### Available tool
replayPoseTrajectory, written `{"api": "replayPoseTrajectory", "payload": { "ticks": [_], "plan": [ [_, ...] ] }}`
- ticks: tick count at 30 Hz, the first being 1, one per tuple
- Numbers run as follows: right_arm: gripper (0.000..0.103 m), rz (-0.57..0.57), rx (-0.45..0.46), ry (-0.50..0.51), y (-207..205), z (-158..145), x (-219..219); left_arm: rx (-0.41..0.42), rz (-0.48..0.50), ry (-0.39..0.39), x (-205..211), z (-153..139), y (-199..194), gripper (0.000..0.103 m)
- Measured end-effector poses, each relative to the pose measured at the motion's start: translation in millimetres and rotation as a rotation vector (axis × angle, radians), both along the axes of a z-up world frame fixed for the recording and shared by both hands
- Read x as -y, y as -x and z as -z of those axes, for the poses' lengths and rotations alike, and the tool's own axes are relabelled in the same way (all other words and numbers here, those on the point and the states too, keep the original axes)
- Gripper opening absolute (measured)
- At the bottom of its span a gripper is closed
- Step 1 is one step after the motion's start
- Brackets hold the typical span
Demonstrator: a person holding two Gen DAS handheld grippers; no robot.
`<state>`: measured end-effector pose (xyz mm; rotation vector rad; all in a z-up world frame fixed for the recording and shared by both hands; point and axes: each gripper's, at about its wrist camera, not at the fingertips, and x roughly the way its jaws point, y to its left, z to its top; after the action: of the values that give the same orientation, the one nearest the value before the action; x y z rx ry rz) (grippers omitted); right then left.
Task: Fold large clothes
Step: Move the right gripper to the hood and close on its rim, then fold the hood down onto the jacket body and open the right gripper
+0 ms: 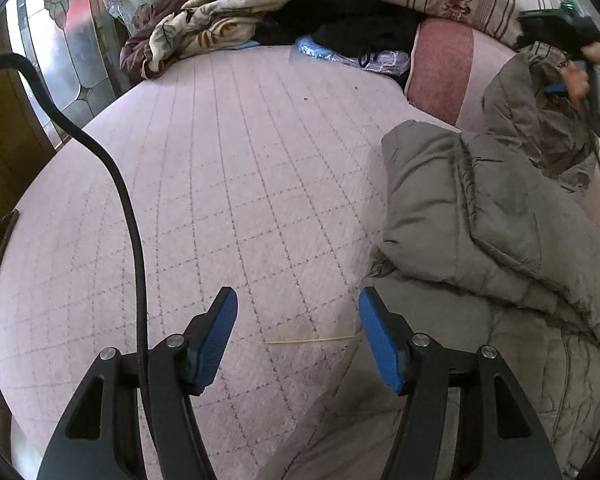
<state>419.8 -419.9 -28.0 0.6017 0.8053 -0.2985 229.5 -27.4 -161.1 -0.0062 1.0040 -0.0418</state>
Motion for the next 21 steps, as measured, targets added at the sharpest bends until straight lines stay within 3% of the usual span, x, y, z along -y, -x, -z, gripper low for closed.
{"api": "replayPoseTrajectory", "payload": {
  "ticks": [5, 7, 8, 9, 14, 21],
  "plan": [
    [0.079, 0.050, -0.044, 0.033, -31.6, 15.4, 6.4, 0.009, 0.014, 0.000, 2.0, 1.4, -0.9, 0.062],
    [0.048, 0.061, -0.052, 0.034, -34.0, 19.7, 11.1, 0.004, 0.021, -0.005, 4.2, 2.4, -1.8, 0.062],
    [0.016, 0.049, -0.058, 0.007, -35.6, 23.4, 12.7, -0.002, 0.024, -0.001, 5.0, 2.7, -2.3, 0.062],
    [0.012, 0.024, -0.065, -0.035, -34.2, 26.6, 14.3, -0.006, 0.027, 0.004, 5.6, 2.9, -2.4, 0.062],
    [0.008, -0.021, -0.060, 0.082, 5.6, -0.6, 0.0, -0.008, 0.034, 0.029, 5.0, -2.2, 0.7, 0.062],
    [0.007, -0.093, -0.016, 0.114, 105.1, -53.2, -34.6, 0.004, 0.026, 0.049, 1.1, -9.8, 10.0, 0.062]
  ]
}}
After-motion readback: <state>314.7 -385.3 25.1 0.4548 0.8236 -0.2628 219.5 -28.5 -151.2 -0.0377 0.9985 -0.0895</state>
